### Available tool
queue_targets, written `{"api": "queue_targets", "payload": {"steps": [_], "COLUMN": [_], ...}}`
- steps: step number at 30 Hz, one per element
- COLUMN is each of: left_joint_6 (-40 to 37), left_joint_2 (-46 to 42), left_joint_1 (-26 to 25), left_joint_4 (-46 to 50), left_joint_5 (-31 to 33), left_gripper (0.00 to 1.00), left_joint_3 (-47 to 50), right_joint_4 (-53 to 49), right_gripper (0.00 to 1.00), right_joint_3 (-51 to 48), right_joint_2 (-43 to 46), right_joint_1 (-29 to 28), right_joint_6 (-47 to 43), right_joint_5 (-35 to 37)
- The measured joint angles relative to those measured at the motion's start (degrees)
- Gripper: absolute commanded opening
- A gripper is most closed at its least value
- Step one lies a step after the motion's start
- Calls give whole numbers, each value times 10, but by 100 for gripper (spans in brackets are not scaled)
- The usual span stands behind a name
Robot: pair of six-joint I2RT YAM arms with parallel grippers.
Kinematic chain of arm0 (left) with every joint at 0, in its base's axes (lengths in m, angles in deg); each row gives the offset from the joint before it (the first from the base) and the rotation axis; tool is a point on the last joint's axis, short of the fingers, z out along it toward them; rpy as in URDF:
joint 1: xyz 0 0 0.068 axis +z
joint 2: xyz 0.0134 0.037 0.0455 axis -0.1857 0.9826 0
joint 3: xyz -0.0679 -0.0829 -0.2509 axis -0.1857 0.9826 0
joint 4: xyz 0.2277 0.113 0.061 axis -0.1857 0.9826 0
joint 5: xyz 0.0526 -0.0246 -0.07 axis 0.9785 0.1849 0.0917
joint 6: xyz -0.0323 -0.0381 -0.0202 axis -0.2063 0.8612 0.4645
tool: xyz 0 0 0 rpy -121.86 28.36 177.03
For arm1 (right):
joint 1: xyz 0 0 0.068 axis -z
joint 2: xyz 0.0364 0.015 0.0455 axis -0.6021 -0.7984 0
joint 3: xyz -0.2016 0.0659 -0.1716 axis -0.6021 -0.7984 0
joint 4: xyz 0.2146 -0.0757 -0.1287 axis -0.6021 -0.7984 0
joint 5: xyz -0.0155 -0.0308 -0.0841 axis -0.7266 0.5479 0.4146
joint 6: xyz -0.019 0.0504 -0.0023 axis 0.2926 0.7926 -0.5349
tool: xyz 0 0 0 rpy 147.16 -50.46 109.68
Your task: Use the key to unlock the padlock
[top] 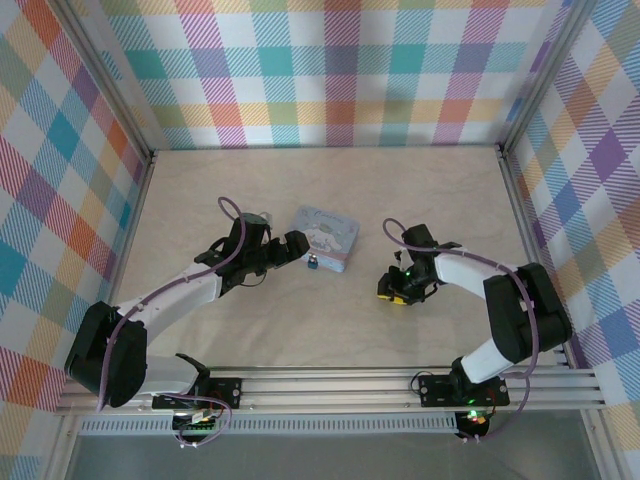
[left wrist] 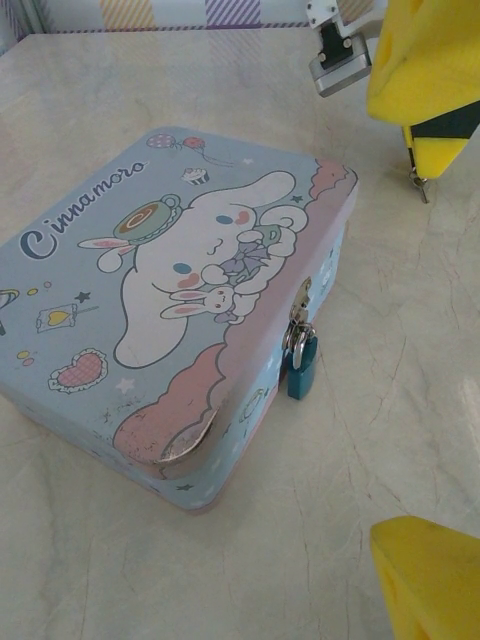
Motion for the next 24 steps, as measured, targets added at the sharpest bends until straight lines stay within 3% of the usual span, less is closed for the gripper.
{"api": "queue_targets", "payload": {"steps": [15,24], "left_joint_6": [-1,-2], "left_joint_2": [0,-14], "left_joint_1": [0,0], "left_joint_4": [2,-1], "left_joint_5": [10,5], "left_gripper": [100,100], "left_joint_3": [-1,-1], "right_joint_4": [24,76], "right_gripper": [1,0], "right_joint_3": [-2,-39], "right_joint_2": [-16,13], "right_joint_1": [6,5], "right_joint_6": [17,61], "right_joint_5": [-21,-53]}}
